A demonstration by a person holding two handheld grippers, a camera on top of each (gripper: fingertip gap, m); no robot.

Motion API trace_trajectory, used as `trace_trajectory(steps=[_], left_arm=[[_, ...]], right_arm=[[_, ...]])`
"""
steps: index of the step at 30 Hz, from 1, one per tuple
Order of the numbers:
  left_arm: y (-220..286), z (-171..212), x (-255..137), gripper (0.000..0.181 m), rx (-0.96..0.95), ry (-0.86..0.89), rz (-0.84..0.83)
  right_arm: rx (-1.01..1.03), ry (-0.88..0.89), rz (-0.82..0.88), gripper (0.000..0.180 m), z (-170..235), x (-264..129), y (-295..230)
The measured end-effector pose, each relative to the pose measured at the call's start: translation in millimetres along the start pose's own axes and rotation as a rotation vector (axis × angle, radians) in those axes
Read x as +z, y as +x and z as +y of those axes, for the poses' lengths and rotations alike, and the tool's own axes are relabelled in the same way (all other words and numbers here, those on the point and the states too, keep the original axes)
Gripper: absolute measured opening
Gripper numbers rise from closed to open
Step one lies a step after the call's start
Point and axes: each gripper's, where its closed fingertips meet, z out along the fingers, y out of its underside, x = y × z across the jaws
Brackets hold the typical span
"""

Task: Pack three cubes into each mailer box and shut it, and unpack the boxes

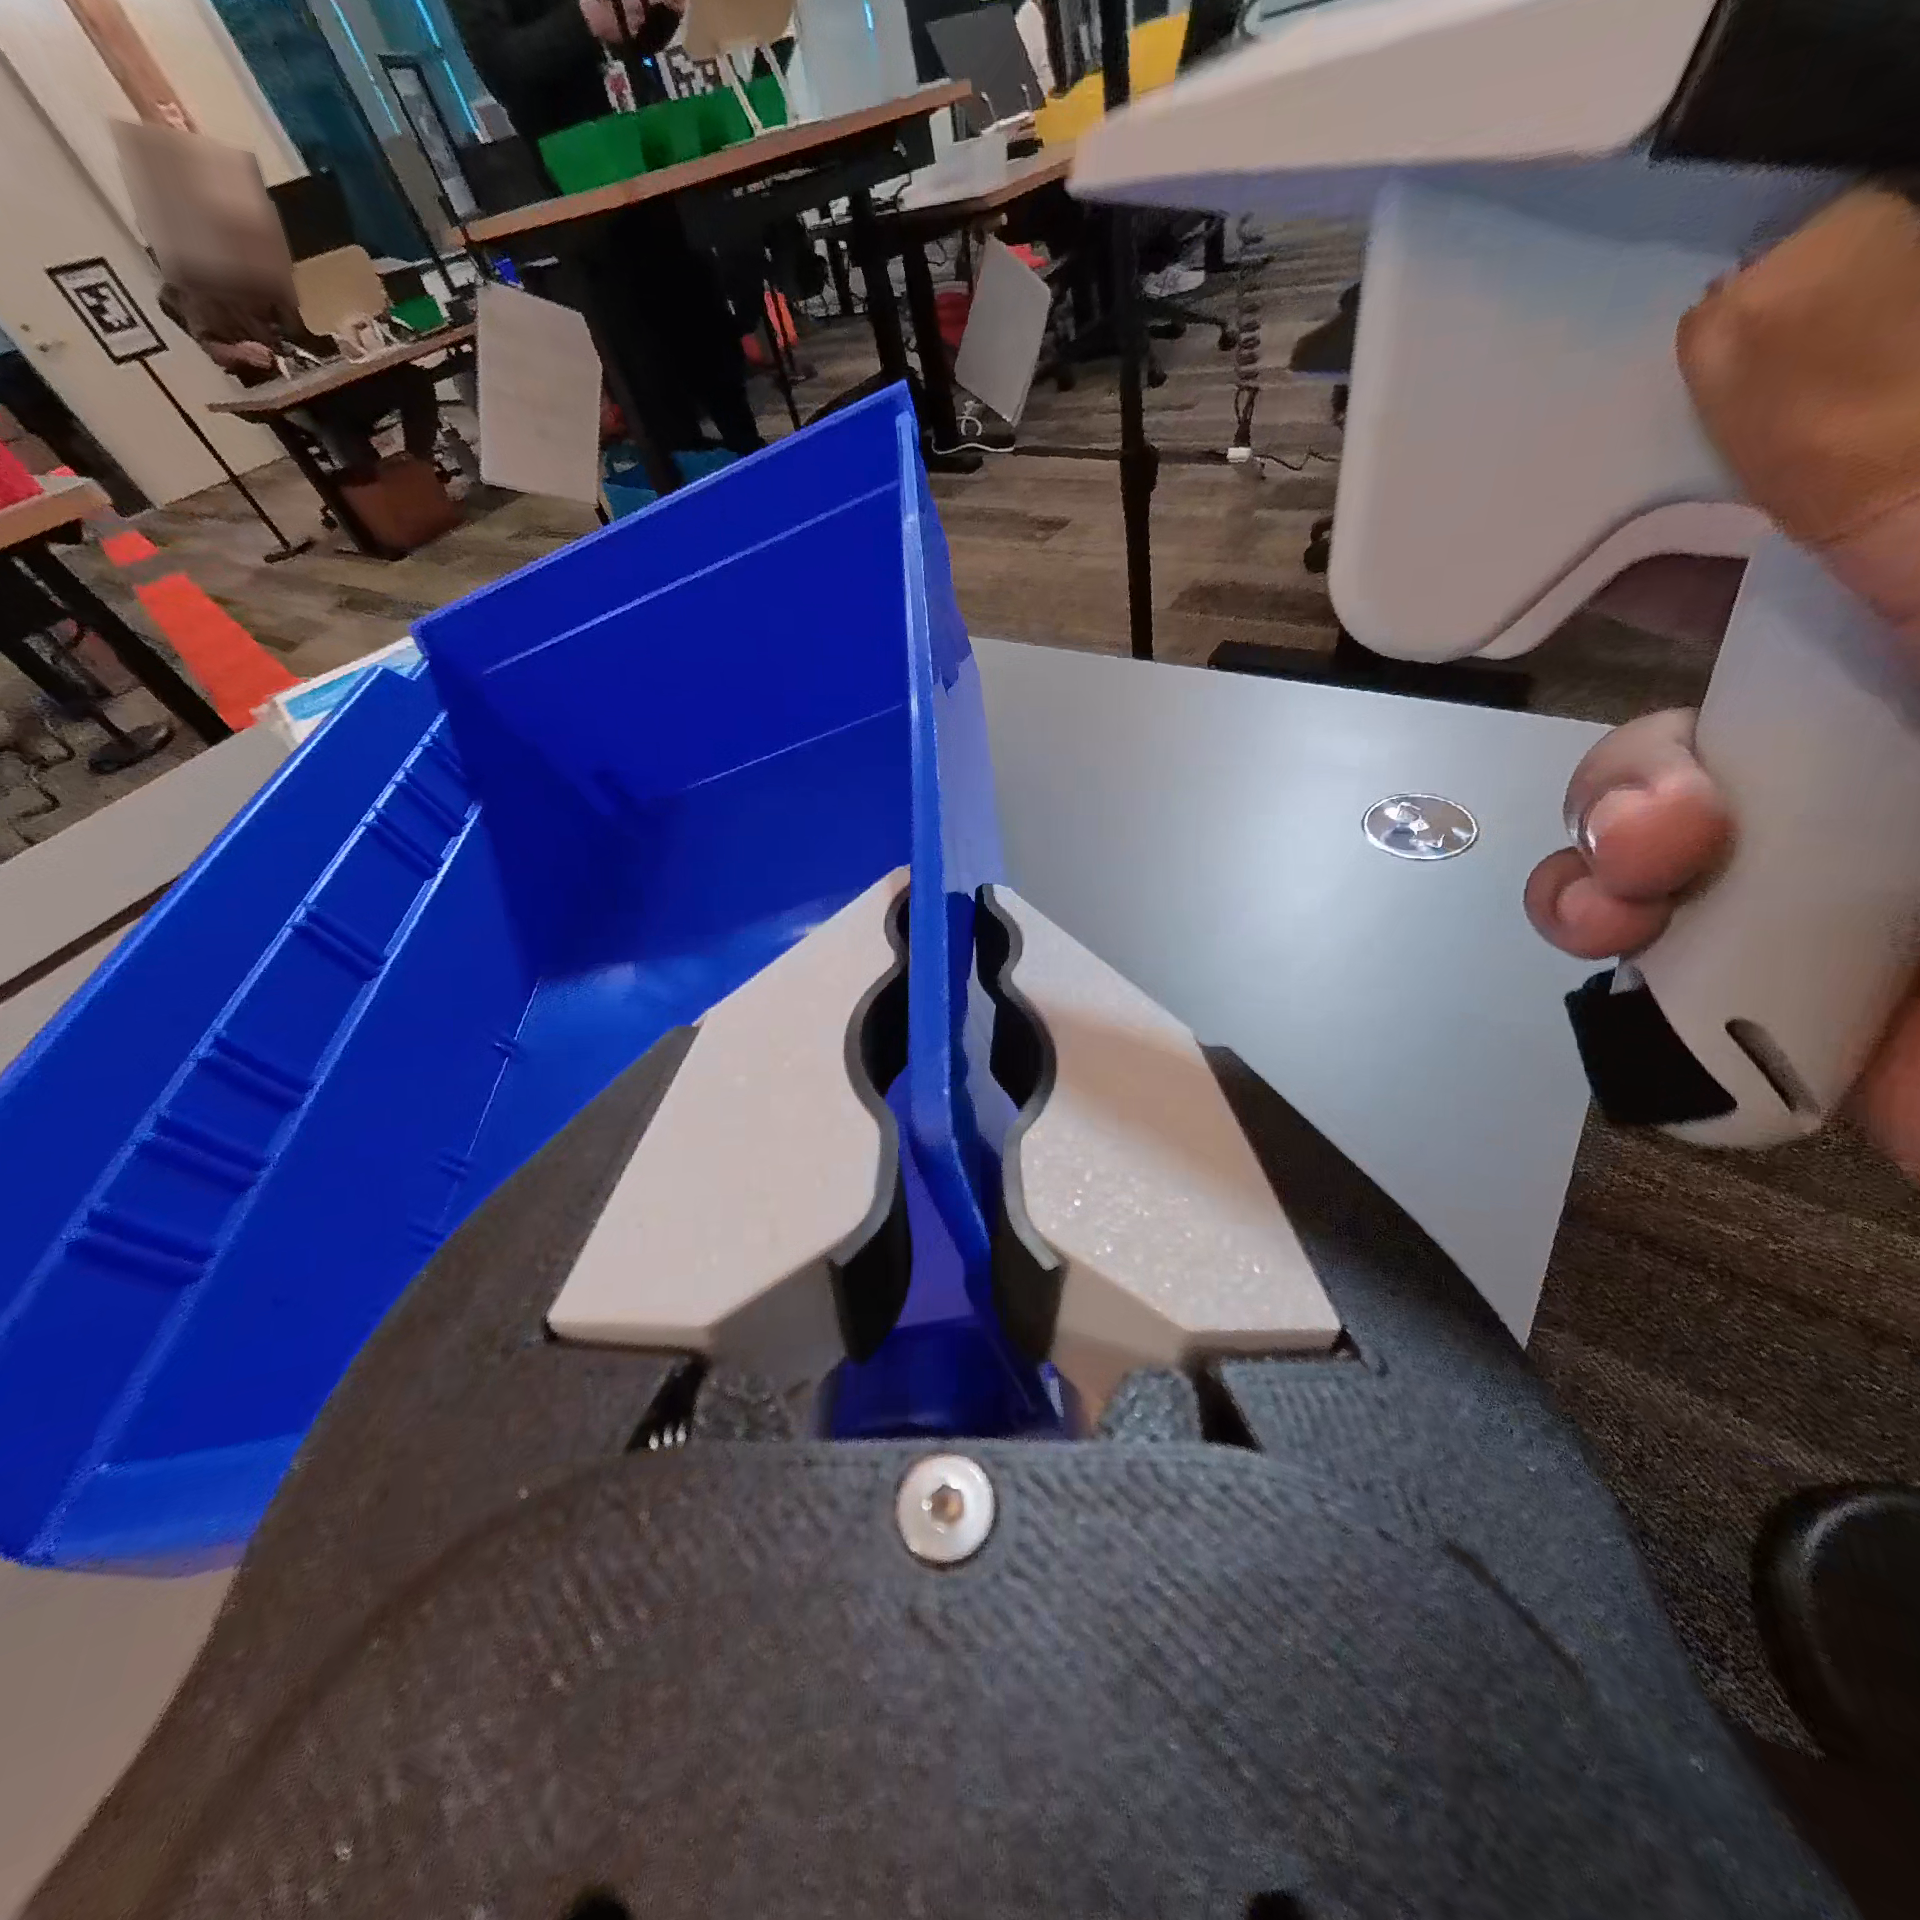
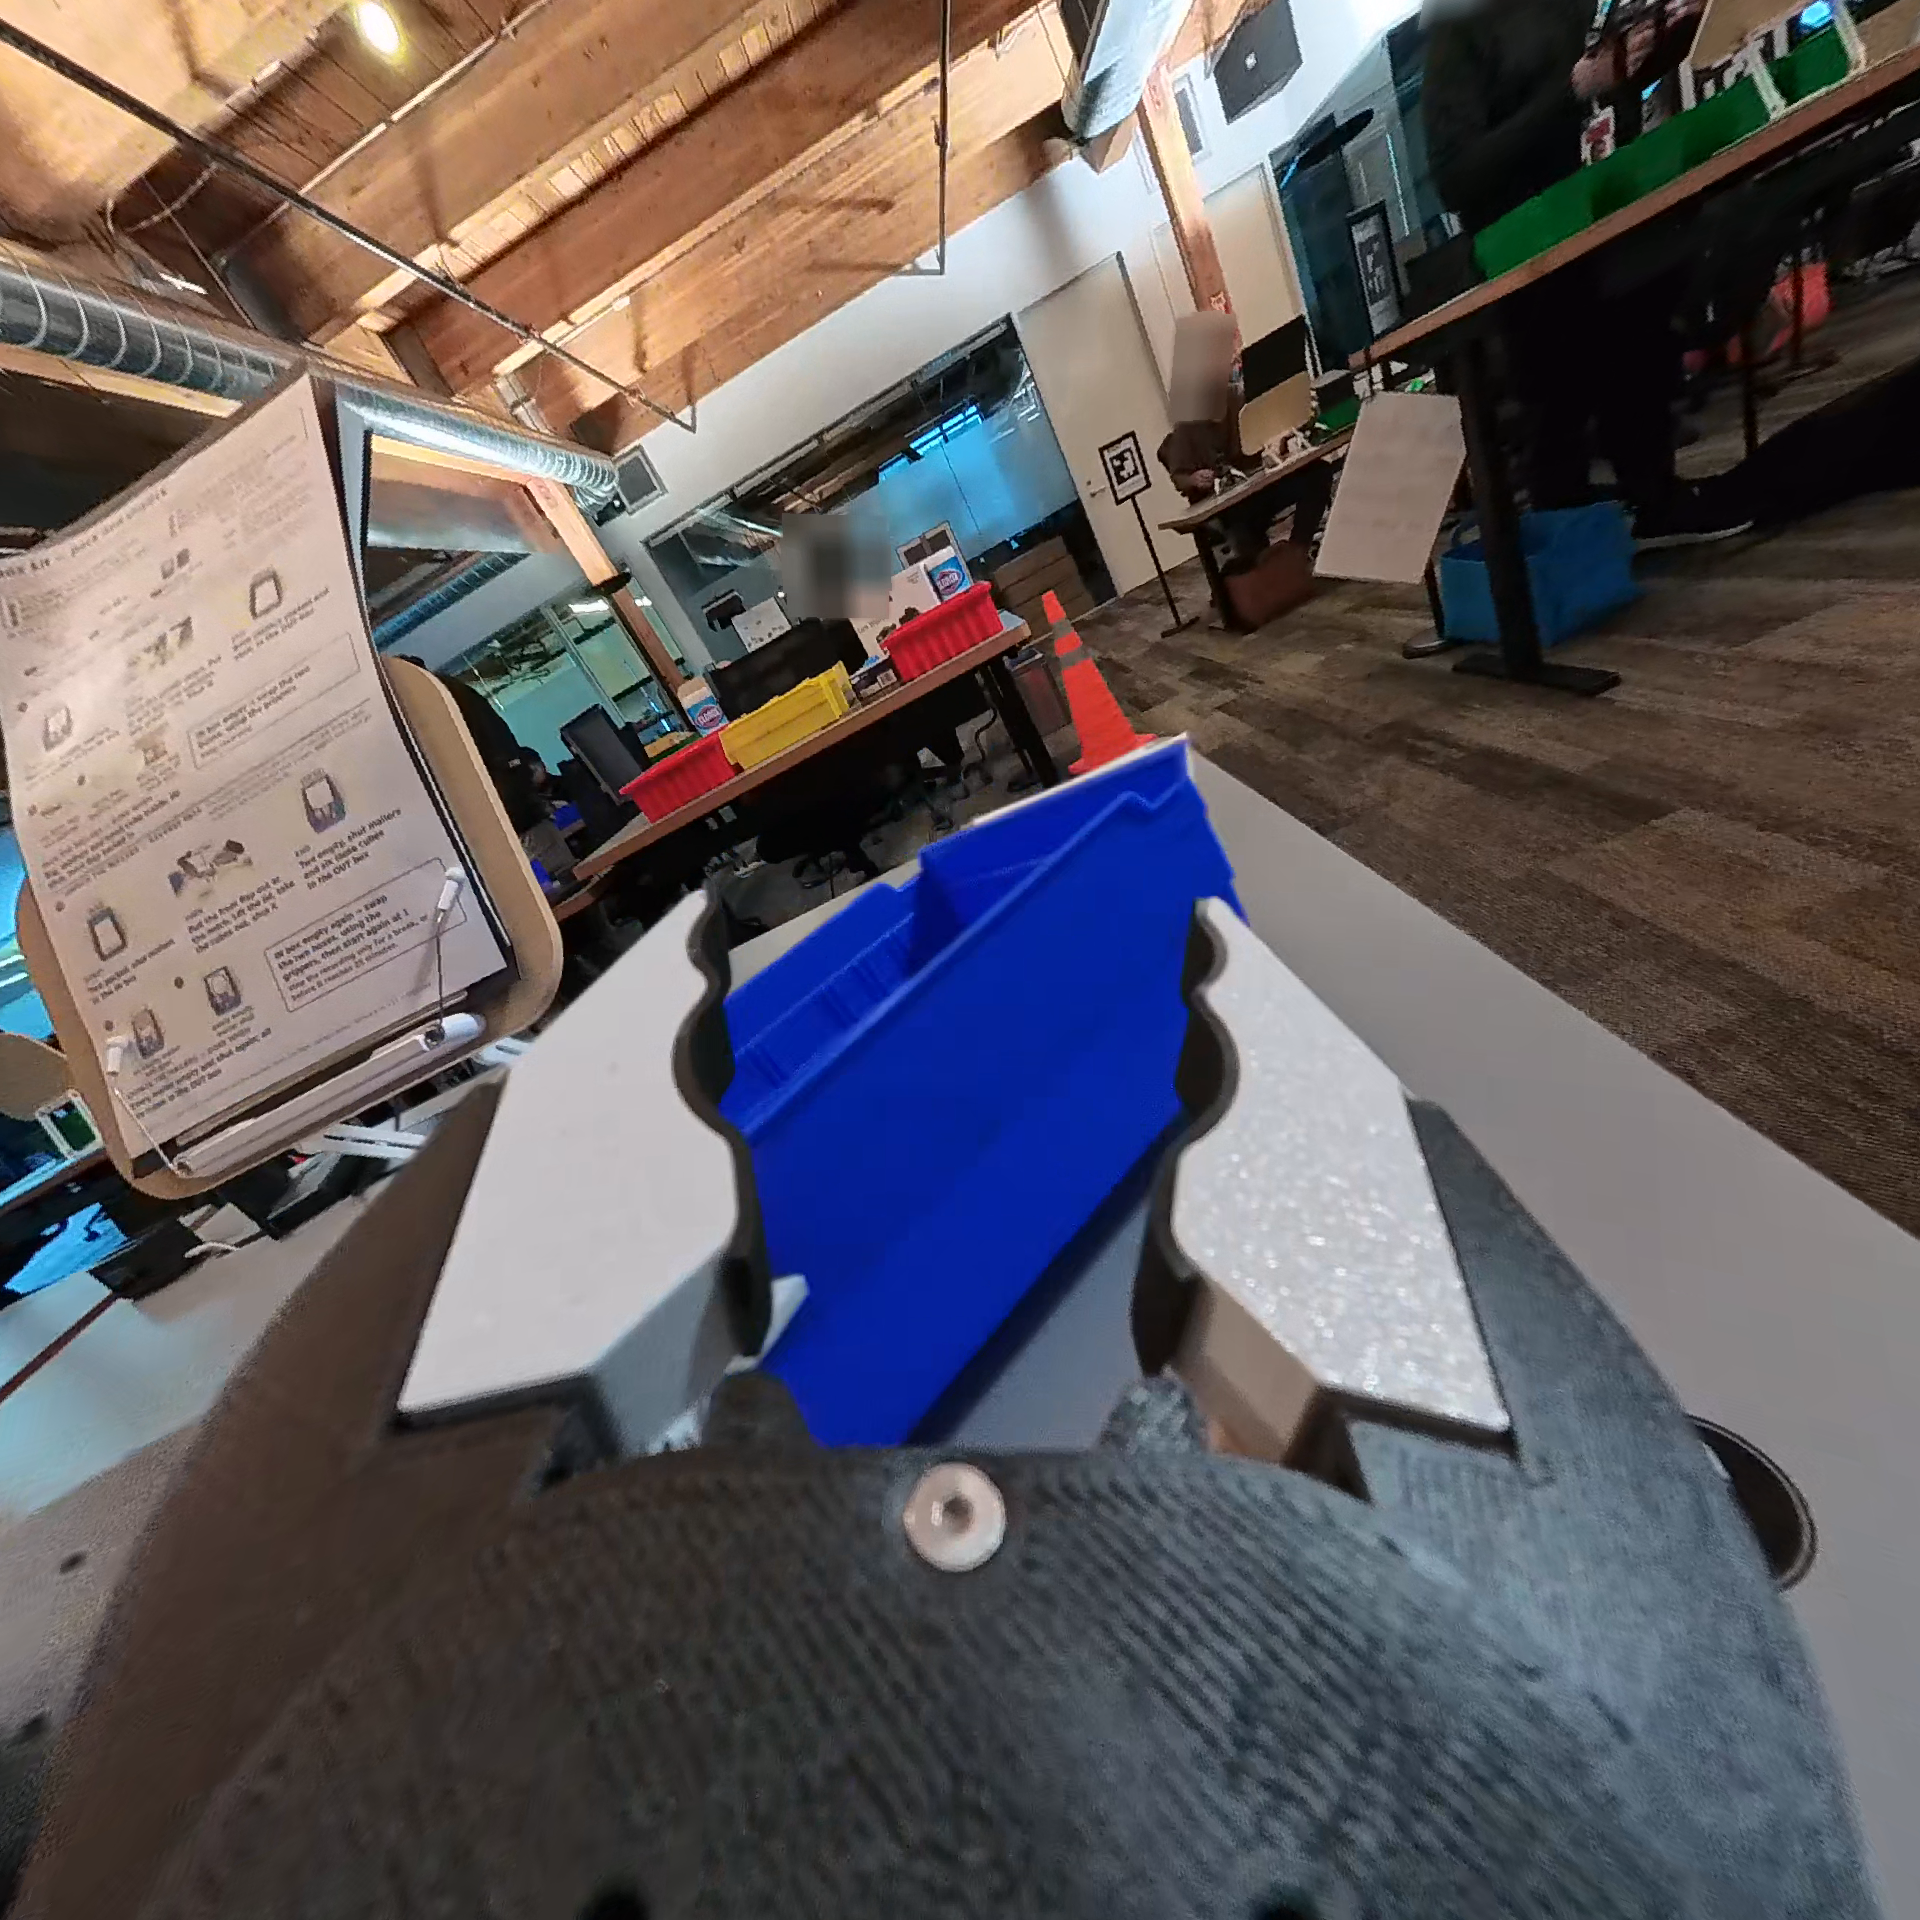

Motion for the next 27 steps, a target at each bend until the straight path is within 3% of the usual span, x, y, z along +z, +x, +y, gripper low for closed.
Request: trace_trajectory(steps=[6, 12, 17, 18, 21, 24, 27], left_arm=[[21, 8, 28, 0.004, 0.017, -0.040, -0.023], [25, 3, 11, 0.015, -0.048, -0.041, 0.062], [5, 4, -51, 0.033, -0.091, -0.111, 0.176], [-6, 9, -67, 0.028, -0.101, -0.130, 0.176], [-55, 33, -114, 0.025, -0.119, -0.184, 0.109], [-106, 68, -156, 0.026, -0.156, -0.238, -0.002], [-152, 101, -191, 0.025, -0.216, -0.238, -0.126]], right_arm=[[0.006, 0.002, 0.001, 0.091, -5, -4, 3], [-0.017, -0.053, -0.006, 0.098, 3, -4, -1], [-0.040, -0.183, -0.107, 0.100, 41, -10, -51], [-0.101, -0.222, -0.108, 0.103, 53, -13, -62], [-0.293, -0.296, -0.040, 0.106, 85, -15, -74], [-0.346, -0.417, -0.030, 0.109, 122, -11, -77], [-0.390, -0.410, -0.011, 0.084, 121, -5, -66]])
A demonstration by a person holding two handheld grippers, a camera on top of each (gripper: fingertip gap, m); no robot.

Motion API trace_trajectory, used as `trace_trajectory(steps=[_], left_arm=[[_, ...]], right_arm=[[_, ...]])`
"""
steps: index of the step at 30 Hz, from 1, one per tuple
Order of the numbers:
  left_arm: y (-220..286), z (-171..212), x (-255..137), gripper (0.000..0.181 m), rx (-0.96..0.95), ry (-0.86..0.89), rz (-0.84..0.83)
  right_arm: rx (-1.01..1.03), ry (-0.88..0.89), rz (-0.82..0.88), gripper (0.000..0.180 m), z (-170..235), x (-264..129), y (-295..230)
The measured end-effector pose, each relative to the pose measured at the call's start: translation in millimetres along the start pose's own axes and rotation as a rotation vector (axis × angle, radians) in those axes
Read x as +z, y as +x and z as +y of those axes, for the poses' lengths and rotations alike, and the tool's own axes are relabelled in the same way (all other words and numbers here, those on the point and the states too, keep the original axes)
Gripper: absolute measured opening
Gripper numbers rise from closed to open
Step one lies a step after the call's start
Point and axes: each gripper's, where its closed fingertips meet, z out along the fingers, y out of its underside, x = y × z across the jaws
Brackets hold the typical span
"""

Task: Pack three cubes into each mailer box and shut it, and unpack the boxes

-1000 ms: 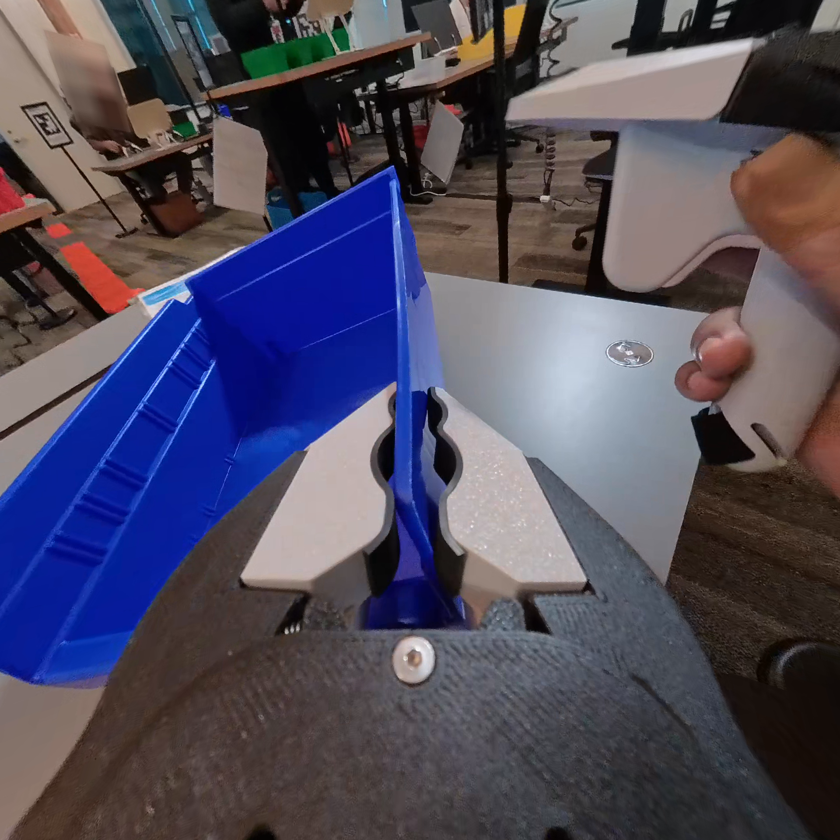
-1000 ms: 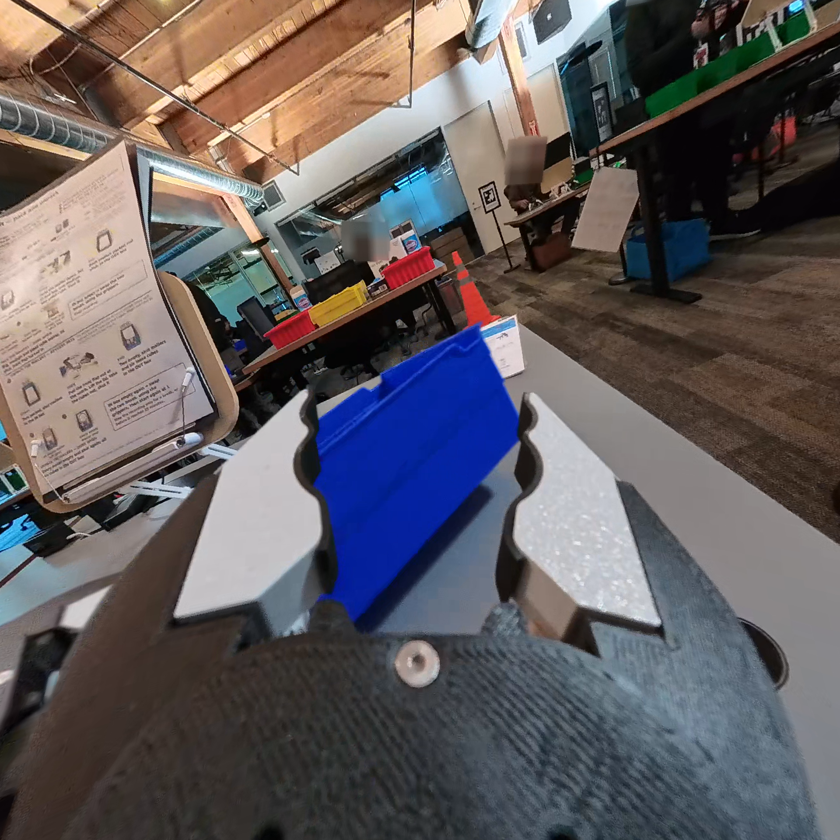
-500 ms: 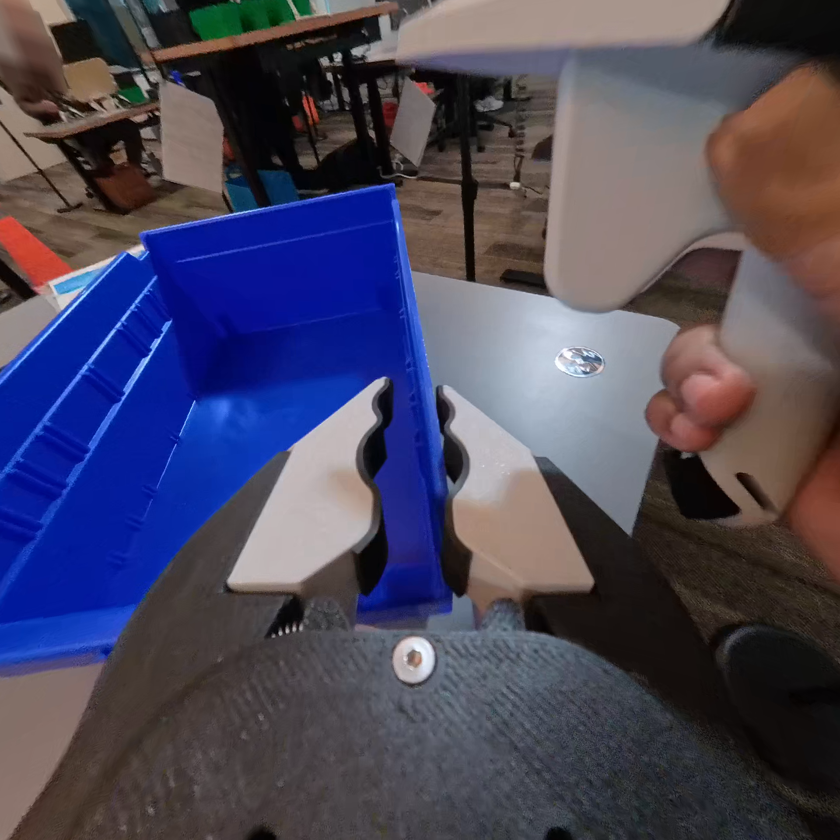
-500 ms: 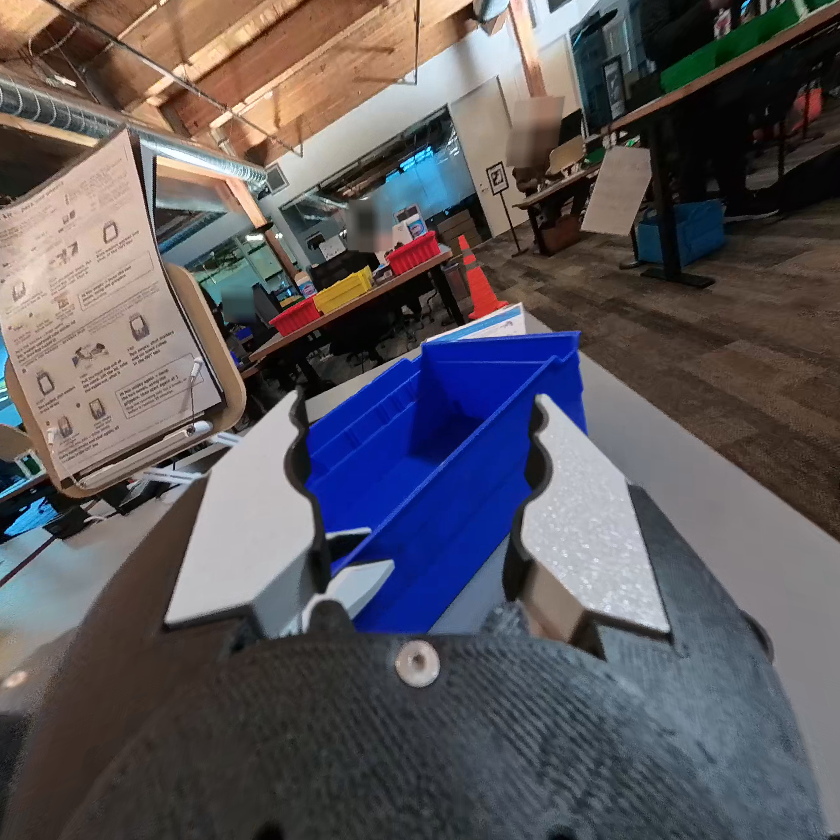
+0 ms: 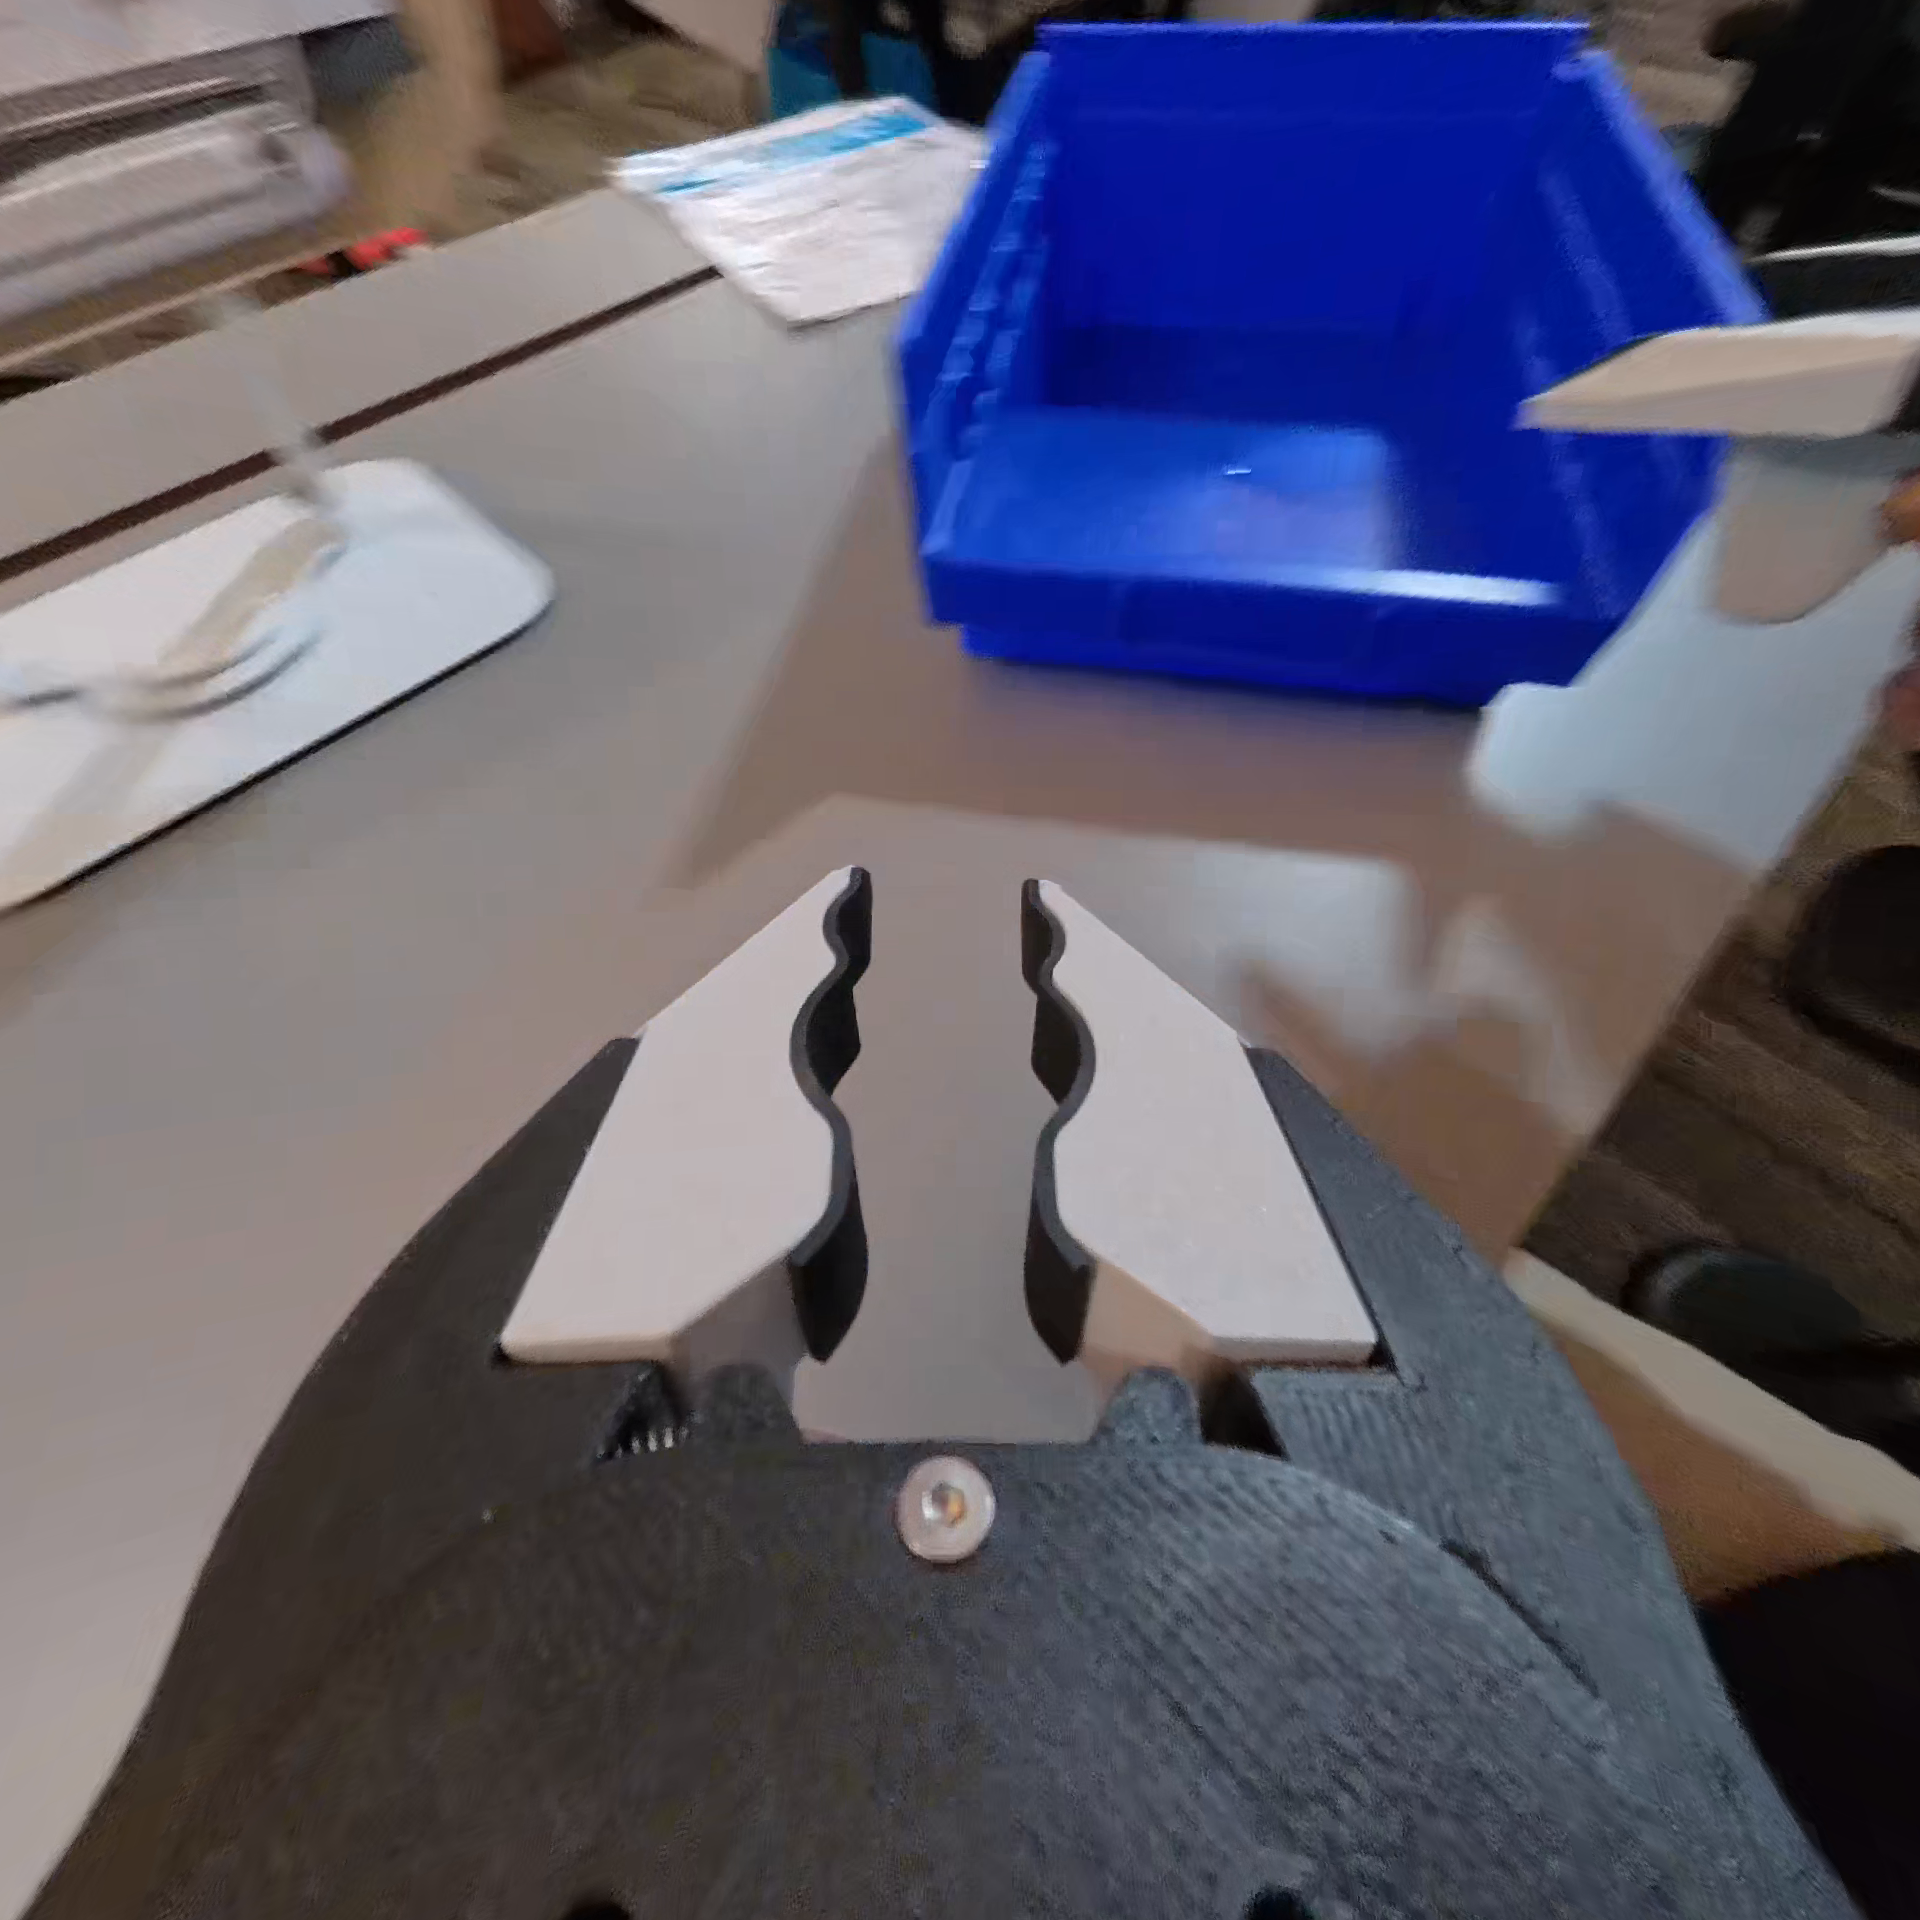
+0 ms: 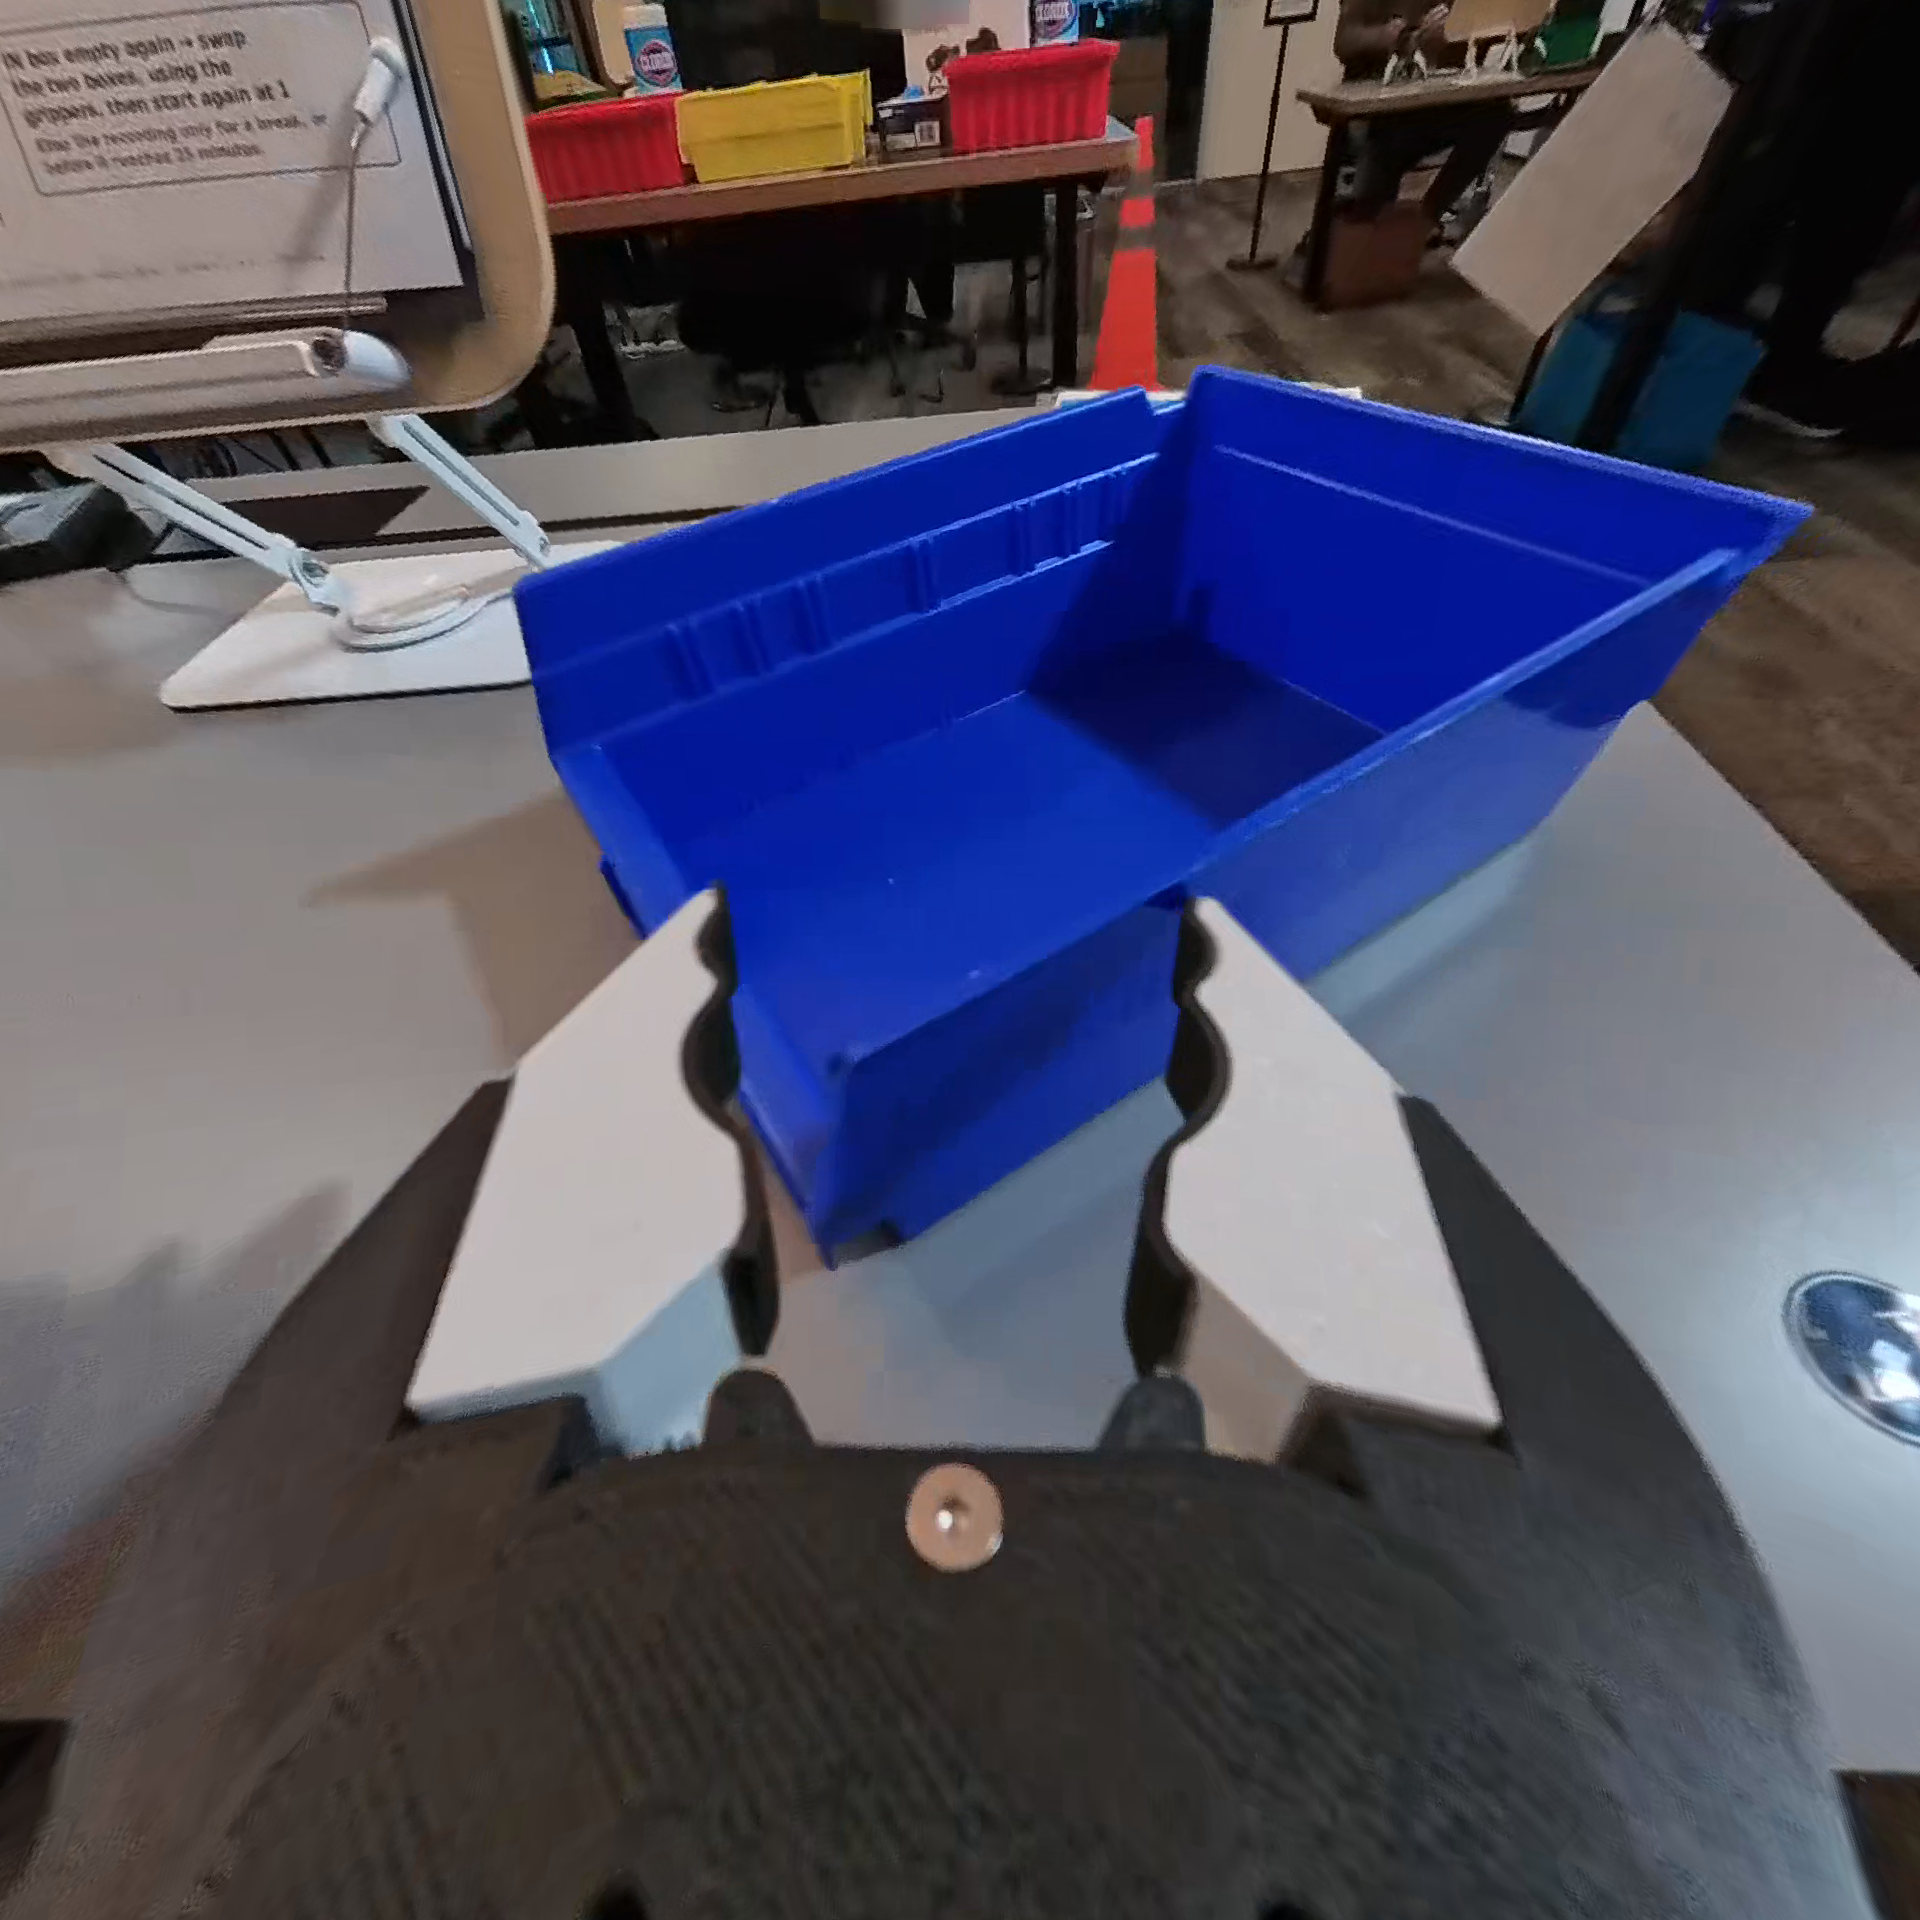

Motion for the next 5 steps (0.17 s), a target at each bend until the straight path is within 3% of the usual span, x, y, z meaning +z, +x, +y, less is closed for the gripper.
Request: trace_trajectory(steps=[2, 5], left_arm=[[-38, 17, -16, 0.025, -0.052, 0.022, -0.105], [-79, 35, -42, 0.029, -0.128, 0.028, -0.187]], right_arm=[[-0.014, -0.005, 0.000, 0.063, -1, 1, 12], [-0.005, -0.018, 0.019, 0.048, -3, 5, 36]])
